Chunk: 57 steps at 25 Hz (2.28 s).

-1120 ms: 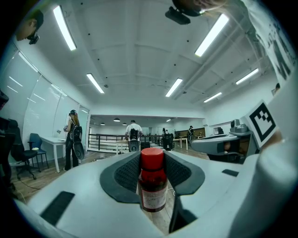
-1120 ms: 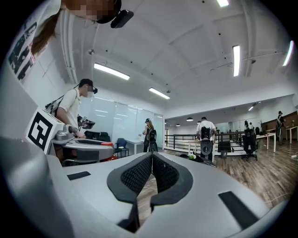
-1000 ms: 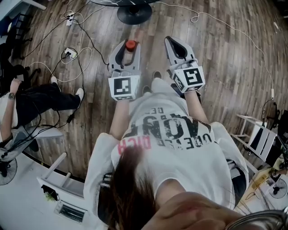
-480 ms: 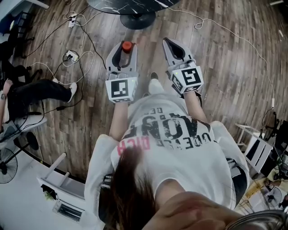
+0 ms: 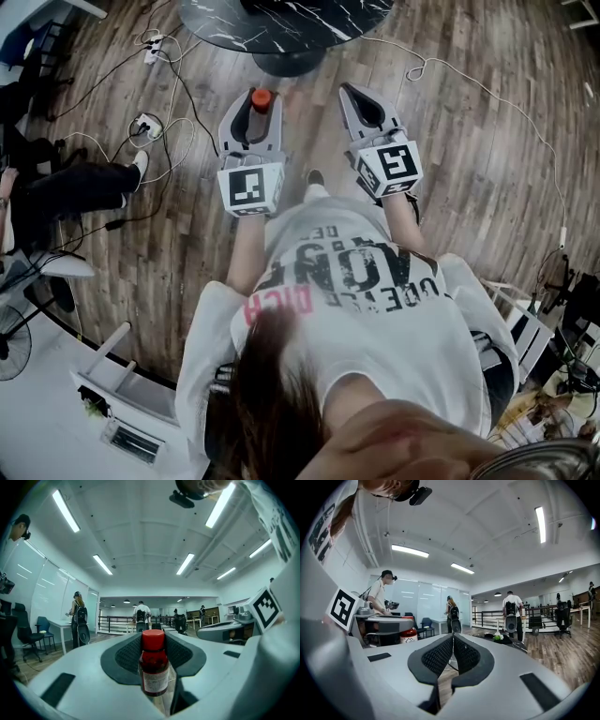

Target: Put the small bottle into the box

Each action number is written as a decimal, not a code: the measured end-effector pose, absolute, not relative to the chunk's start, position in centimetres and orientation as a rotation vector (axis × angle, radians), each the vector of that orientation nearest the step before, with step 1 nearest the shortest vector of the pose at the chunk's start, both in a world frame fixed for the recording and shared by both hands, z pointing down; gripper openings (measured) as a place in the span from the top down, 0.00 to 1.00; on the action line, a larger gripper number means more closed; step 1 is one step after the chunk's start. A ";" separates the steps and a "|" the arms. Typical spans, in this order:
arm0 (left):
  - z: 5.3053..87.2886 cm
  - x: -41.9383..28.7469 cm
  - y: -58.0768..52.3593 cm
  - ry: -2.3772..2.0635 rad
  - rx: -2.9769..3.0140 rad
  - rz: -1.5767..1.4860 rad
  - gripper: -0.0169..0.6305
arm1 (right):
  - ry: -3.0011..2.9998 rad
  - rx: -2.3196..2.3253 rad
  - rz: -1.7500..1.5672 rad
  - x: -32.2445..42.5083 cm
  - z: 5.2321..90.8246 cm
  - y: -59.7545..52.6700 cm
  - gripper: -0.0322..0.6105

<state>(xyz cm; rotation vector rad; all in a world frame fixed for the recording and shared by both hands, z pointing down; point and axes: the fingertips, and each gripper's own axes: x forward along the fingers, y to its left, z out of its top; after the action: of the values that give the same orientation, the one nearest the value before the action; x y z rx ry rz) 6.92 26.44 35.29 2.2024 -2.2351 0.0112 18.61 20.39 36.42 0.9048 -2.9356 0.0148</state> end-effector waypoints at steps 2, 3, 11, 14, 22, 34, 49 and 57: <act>35.2 6.9 25.5 -2.244 2.198 0.009 0.75 | -2.937 0.901 0.013 18.7 36.4 19.5 0.95; 35.2 6.9 25.2 -2.248 2.196 0.007 0.75 | -2.938 0.898 0.012 18.8 36.5 19.0 0.95; 35.2 7.2 23.3 -2.274 2.178 -0.008 0.75 | -2.930 0.913 0.026 19.9 36.8 16.7 0.95; 35.2 7.4 23.0 -2.273 2.175 -0.004 0.75 | -2.928 0.915 0.036 20.1 37.0 16.3 0.95; 35.1 6.9 22.1 -2.273 2.175 -0.001 0.75 | -2.927 0.917 0.048 19.7 37.1 15.4 0.95; 35.9 2.6 17.7 -2.208 2.206 -0.005 0.75 | -2.888 0.972 0.086 15.8 37.9 11.6 0.95; 34.1 -4.8 9.6 -2.090 2.317 -0.009 0.75 | -2.842 1.085 0.088 8.4 36.0 5.1 0.95; 35.1 -7.4 8.2 -2.045 2.338 0.008 0.75 | -2.838 1.123 0.100 5.6 36.1 3.8 0.95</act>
<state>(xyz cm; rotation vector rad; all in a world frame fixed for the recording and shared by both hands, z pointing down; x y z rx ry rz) -7.40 8.22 35.06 2.3376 -2.0446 0.0081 5.62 3.81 36.12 1.1233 -2.8385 0.0999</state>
